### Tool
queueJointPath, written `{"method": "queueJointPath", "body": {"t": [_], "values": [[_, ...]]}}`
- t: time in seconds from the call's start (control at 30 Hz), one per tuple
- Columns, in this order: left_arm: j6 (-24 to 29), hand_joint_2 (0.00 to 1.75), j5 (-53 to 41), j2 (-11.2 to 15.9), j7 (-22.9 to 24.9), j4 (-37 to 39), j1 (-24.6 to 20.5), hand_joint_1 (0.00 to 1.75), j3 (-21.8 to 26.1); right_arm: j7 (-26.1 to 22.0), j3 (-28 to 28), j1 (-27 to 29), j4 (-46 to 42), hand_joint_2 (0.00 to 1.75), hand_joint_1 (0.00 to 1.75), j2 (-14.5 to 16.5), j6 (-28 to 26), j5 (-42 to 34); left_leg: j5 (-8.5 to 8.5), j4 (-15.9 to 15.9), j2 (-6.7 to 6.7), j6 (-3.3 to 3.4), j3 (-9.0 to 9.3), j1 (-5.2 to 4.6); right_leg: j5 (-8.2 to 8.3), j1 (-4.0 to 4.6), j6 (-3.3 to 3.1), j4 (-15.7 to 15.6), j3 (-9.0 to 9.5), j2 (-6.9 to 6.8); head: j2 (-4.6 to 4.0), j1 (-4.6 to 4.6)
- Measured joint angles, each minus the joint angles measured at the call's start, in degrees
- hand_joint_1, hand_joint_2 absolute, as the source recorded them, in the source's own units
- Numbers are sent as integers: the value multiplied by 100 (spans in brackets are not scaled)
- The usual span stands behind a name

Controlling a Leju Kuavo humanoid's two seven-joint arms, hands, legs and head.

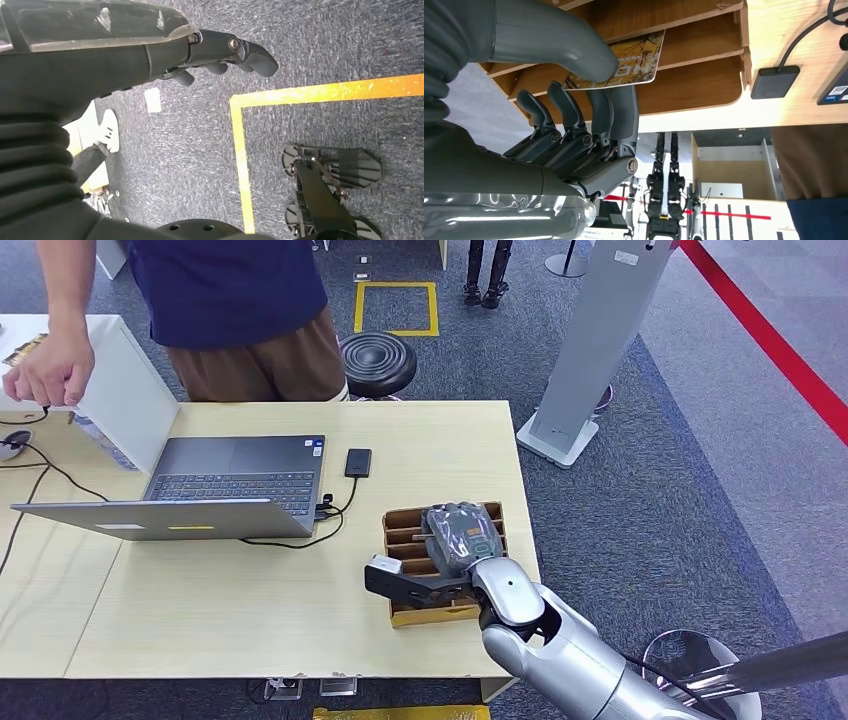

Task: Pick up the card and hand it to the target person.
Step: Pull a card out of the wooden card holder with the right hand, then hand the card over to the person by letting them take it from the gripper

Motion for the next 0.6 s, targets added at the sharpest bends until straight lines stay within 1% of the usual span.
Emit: {"method": "queueJointPath", "body": {"t": [0.17, 0.33, 0.43, 0.6], "values": [[50, 175, 37, 0, 22, 0, 2, 0, 0, 75, -30, 13, -101, 175, 150, -22, -165, 32, 0, 0, 0, 0, 1, 0, 0, 0, 0, 0, 0, 0, 0, 1], [62, 175, 81, 2, 56, 0, 7, 0, 0, 225, -159, 40, -457, 175, 150, -123, -351, 87, 0, 1, 1, 0, 2, 0, 0, 0, 0, 0, 0, 0, 0, 1], [62, 175, 112, 2, 68, 0, 12, 0, 0, 313, -308, 76, -796, 175, 150, -221, -468, 202, 0, 1, 1, 0, 3, 0, 0, 0, 0, 0, 0, 1, 0, 2], [77, 175, 169, 5, 73, 0, 25, 0, 0, 405, -640, 185, -1629, 175, 150, -459, -574, 414, 0, 1, 1, 0, 4, 0, 0, 0, 0, -1, 0, 2, 0, 5]]}}
